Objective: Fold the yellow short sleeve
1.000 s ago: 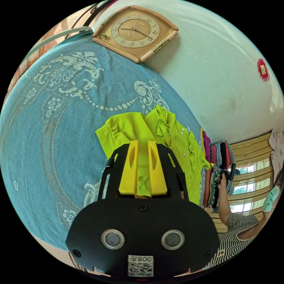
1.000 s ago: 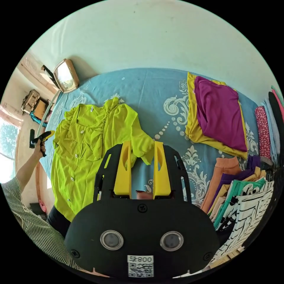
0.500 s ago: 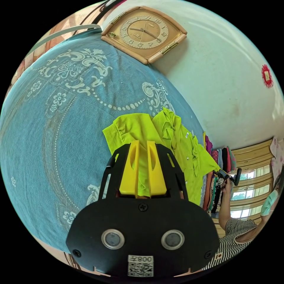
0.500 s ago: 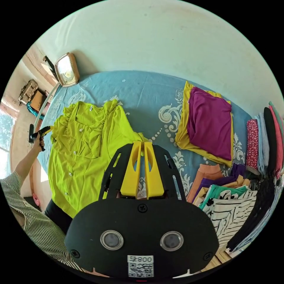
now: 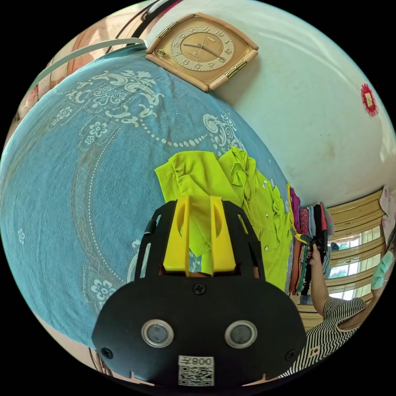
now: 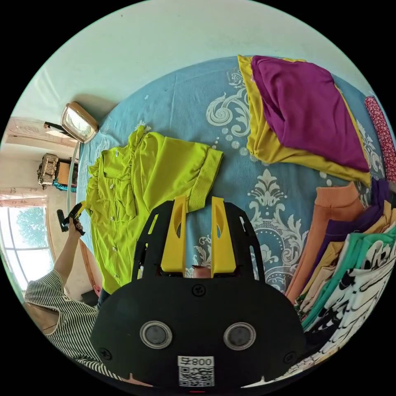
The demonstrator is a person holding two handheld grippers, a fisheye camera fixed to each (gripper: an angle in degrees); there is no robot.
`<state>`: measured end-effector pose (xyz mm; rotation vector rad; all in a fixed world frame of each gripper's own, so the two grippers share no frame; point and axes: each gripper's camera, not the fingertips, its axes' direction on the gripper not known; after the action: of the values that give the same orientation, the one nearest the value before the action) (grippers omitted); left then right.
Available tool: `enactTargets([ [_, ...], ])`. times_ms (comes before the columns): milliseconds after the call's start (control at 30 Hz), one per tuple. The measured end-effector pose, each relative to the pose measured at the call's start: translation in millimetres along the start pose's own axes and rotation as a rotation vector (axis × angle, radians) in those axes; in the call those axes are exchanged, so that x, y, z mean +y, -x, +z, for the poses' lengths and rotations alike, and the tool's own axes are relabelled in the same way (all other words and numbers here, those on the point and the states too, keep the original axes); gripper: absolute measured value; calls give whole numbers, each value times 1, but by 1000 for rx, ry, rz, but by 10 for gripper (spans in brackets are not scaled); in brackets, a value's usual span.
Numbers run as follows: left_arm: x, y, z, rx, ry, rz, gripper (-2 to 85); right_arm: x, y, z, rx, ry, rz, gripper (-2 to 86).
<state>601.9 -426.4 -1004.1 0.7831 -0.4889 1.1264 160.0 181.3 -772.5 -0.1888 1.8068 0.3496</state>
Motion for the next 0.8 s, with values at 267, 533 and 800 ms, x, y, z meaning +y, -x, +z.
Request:
enactTargets([
  [267,6,-9,7,-116,87,33,35,-8,-7,23,30,17,57,14],
  [533,14,-13,-19,-119,51,58,27,27,-8,1,22,30,47,2],
  [800,27,1,-34,-60,-18,-42,51,52,-31,14,-134,8,221,11],
])
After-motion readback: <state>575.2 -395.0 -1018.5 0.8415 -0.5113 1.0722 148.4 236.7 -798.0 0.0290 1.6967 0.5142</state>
